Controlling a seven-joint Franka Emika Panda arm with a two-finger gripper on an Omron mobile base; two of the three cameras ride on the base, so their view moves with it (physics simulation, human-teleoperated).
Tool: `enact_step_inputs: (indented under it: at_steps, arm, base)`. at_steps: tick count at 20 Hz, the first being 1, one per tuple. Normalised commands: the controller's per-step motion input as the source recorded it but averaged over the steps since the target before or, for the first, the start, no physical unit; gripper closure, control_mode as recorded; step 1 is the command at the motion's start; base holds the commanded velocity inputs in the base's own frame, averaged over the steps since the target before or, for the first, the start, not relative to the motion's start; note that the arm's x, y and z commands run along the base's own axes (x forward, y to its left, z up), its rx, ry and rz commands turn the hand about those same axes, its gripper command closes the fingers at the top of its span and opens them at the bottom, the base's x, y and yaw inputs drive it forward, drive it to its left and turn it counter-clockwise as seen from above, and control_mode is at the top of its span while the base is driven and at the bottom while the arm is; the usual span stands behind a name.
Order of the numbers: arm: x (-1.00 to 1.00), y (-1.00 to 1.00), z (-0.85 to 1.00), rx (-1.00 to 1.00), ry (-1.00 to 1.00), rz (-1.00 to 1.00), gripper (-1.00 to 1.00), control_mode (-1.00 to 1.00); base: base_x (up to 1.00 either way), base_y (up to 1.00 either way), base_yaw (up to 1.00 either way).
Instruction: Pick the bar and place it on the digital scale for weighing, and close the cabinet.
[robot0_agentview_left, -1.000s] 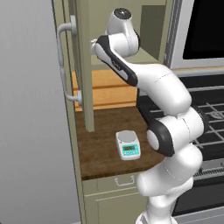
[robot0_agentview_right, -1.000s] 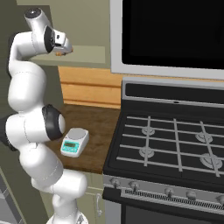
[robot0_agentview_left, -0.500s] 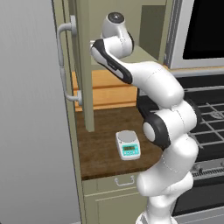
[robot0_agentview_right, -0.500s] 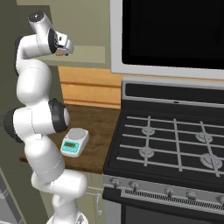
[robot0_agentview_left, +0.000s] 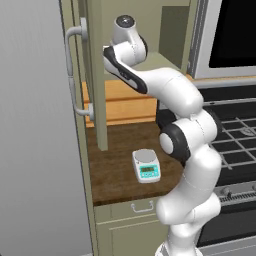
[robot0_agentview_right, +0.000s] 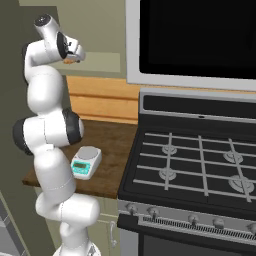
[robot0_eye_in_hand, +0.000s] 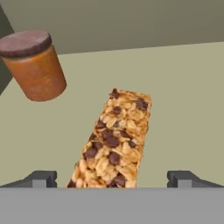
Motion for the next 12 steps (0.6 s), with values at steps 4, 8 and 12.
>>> enact_step_inputs:
  at_steps: [4, 8, 12]
  arm:
    - [0.27, 0.00, -0.03, 0.00, 0.00, -0.08, 1.00, -1.00]
    - [0.06, 0.00, -0.19, 0.00, -0.07, -0.05, 1.00, -1.00]
    - [0.00, 0.00, -0.22, 0.00, -0.10, 0.00, 1.00, -1.00]
  base:
    - [0.00, 0.00, 0.00]
    - [0.00, 0.00, 0.00]
    - [0.00, 0.00, 0.00]
